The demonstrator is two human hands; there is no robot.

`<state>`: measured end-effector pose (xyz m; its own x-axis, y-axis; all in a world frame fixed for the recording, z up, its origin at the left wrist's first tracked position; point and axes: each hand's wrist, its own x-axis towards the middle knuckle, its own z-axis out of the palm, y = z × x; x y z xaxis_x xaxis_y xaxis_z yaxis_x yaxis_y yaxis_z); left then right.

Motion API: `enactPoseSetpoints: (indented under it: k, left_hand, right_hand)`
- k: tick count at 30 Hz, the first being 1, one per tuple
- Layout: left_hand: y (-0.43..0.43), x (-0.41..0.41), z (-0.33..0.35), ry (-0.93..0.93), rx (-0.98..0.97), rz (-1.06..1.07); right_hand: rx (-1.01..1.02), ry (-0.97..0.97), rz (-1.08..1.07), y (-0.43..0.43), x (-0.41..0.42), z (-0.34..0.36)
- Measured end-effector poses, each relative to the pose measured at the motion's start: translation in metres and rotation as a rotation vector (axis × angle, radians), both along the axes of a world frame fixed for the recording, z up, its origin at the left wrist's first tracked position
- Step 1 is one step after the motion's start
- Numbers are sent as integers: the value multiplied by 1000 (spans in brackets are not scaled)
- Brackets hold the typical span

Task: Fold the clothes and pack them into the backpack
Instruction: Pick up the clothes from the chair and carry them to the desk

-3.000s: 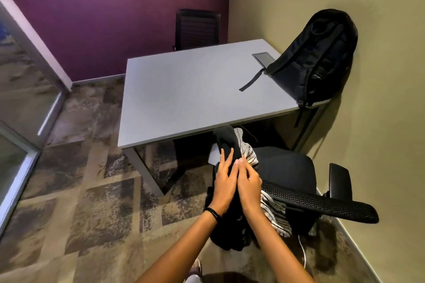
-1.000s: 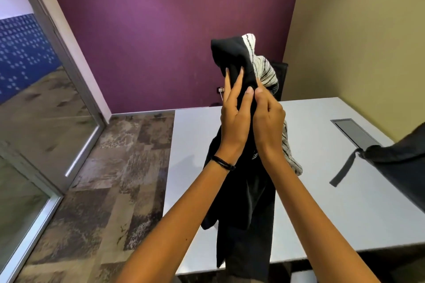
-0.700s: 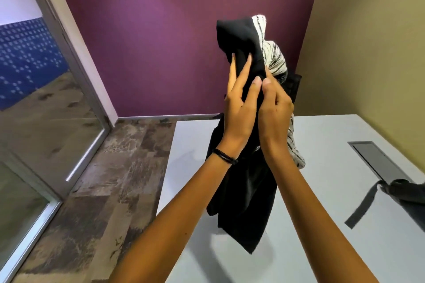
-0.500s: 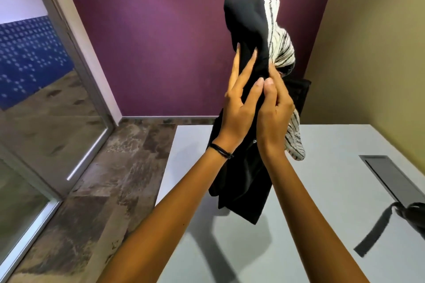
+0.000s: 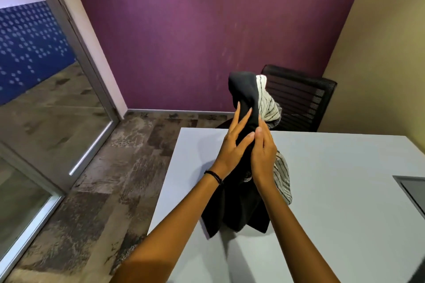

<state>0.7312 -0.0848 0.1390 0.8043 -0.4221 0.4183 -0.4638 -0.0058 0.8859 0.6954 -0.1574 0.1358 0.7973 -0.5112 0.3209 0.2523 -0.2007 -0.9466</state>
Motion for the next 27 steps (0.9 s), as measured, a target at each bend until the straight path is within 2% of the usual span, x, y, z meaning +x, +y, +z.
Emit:
enactPoseSetpoints:
  k: [2,4,6,8,11,13,15,18,21,27]
  left_hand:
    - [1,29,-27,105,137,-3]
    - [3,51,-56,236,256,121]
    - [9,62,-86,324,350,272]
    - [19,61,-105,338,391,326]
    - [23,40,-120,178,481,355]
    - [33,19,-134,-39,592,360]
    - [13,34,-196,-166,797,179]
    - [18,14,-223,-378,1099,-43]
    - [26,12,-238,-351,1319,-111]
    - [35,19,-262,-288,1398,-213]
  right_hand:
    - [-30,234,82,-19,26,-25]
    - [-112,399,115,-36,39,-48]
    - [-147,459,92,-48,42,-68]
    - [-160,495,82,-55,34,-79]
    - [-185,529,105,-61,20,-90]
    - [-275,596,181,-61,-1,-98]
    - [-381,750,202,-76,15,-165]
    - [-662,849,375,-77,4,-206]
    - [-818,963,503,-66,3,-223]
    - [-899,1027,571,-57,-2,-257]
